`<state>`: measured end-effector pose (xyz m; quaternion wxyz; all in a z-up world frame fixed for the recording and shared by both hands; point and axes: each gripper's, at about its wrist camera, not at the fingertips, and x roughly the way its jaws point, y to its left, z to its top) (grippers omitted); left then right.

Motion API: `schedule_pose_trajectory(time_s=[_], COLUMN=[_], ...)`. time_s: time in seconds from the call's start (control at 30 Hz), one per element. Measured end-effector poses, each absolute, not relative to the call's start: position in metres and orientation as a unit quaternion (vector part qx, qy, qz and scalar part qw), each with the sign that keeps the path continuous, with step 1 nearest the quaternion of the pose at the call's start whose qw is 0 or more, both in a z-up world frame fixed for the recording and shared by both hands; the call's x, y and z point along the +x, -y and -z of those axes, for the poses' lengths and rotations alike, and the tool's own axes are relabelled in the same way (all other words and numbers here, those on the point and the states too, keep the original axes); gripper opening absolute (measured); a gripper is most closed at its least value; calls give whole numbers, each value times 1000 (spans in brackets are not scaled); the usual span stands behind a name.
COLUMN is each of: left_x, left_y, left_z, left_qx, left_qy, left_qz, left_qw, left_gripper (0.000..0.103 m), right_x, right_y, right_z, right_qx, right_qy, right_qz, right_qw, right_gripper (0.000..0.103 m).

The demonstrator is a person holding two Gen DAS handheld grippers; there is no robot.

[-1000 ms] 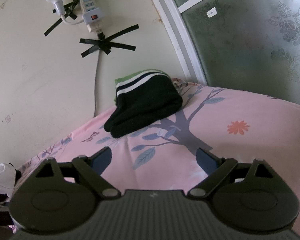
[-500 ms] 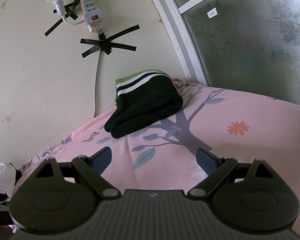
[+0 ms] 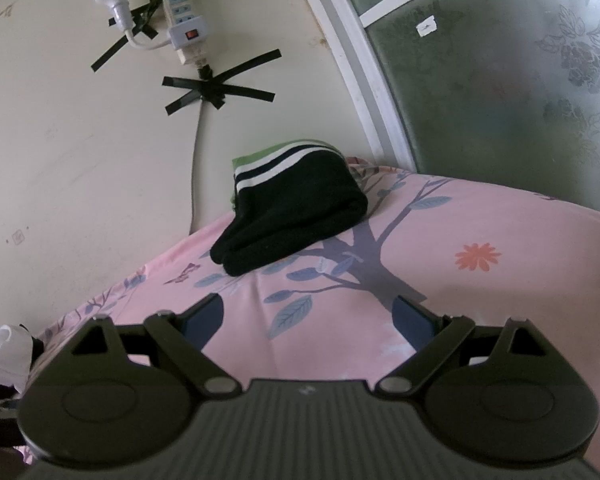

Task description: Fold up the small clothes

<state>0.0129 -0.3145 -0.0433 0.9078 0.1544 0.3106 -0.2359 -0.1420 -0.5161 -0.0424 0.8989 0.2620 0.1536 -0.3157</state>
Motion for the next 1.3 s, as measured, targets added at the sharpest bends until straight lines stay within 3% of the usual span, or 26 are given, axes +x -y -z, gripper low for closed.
schedule_pose_trajectory(time_s=[1.3], left_x=[12], left_y=[315], left_z=[43], left_qx=[156], left_qy=[-306], left_qz=[226], left_qw=[911], left_gripper=[103], right_x=[-142], right_y=[519], right_z=[41], right_qx=[257], right_qy=[-149], right_qz=[308], right_qw=[904], right_gripper=[87])
